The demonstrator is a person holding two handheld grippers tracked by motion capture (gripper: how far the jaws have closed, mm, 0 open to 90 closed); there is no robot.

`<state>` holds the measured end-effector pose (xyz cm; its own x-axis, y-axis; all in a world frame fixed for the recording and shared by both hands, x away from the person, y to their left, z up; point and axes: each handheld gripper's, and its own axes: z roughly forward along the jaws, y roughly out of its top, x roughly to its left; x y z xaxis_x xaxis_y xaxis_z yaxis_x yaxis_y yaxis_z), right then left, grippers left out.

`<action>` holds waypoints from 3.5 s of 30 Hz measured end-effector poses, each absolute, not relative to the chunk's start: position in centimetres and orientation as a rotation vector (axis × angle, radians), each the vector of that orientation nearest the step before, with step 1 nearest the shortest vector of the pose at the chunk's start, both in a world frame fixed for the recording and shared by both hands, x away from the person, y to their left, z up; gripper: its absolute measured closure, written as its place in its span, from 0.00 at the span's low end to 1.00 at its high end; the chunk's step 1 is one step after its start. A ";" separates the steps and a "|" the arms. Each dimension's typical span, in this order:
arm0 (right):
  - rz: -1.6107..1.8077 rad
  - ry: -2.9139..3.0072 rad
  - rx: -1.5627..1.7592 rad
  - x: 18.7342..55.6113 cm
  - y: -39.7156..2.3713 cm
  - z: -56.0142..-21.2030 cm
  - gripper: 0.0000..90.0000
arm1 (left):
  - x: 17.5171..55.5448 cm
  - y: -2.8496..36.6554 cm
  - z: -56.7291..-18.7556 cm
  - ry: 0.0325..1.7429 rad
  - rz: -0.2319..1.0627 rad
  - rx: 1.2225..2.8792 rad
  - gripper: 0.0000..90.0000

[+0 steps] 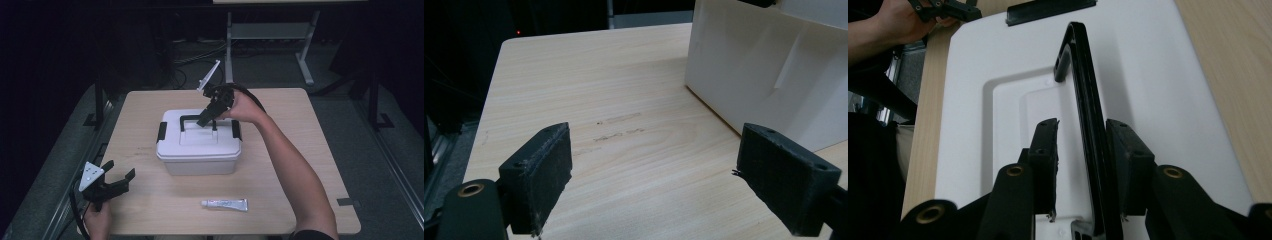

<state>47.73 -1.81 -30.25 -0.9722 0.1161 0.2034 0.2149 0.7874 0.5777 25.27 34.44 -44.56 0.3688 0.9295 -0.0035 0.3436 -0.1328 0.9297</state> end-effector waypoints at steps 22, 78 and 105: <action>-0.858 -2.871 -0.165 47.1 -0.2 -29.2 0.92 | 25.1 34.5 -44.5 1.147 0.779 1.669 0.15; -1.040 -2.972 -0.439 41.0 -15.8 -23.2 0.93 | 25.4 33.9 -44.7 1.136 0.773 1.699 0.15; -1.047 -2.915 -0.775 37.5 -26.3 -26.7 0.93 | 25.4 33.6 -44.7 1.131 0.778 1.711 0.15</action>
<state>37.48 -26.26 -26.71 -0.8809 0.4599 0.1119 0.4259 0.6673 0.6110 25.41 33.57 -44.72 0.3801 0.9247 0.0189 0.3488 -0.1622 0.9231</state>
